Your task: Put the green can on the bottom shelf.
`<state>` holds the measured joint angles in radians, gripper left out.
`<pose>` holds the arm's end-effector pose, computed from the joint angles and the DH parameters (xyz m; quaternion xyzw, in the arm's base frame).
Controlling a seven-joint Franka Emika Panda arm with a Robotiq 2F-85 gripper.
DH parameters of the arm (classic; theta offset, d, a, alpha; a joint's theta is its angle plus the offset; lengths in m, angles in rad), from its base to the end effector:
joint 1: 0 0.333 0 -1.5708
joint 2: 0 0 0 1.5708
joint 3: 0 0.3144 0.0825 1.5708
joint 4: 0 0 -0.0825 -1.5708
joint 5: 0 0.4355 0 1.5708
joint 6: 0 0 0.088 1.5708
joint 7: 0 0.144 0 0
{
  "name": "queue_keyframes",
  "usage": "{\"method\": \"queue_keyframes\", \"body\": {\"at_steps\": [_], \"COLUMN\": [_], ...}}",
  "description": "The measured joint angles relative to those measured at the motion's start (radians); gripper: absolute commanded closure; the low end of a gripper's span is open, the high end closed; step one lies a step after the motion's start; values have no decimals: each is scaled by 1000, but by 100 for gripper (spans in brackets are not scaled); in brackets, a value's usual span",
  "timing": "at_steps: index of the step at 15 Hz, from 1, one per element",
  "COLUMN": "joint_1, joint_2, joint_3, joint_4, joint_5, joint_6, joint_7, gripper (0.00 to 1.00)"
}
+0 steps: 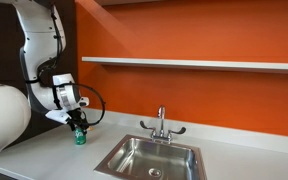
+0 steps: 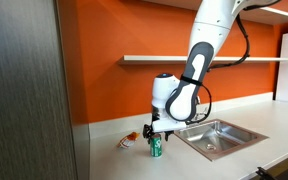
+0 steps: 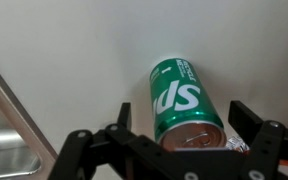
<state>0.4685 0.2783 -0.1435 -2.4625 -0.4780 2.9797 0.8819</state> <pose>0.4899 0.1903 0.1224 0.9891 -0.0413 0.1409 0.0057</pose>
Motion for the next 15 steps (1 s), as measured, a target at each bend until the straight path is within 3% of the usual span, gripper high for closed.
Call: {"method": "queue_keyframes", "body": {"at_steps": [6, 7, 8, 12, 15], "joint_1": [50, 59, 68, 102, 123], "joint_2": [24, 27, 30, 45, 50], "joint_3": [-50, -59, -68, -101, -121], "joint_4": [21, 23, 26, 35, 39], "joint_5": [0, 0, 0, 0, 0], "joint_6": [4, 5, 6, 13, 18], "joint_7": [22, 24, 28, 44, 52], "gripper": [0, 25, 28, 60, 62]}}
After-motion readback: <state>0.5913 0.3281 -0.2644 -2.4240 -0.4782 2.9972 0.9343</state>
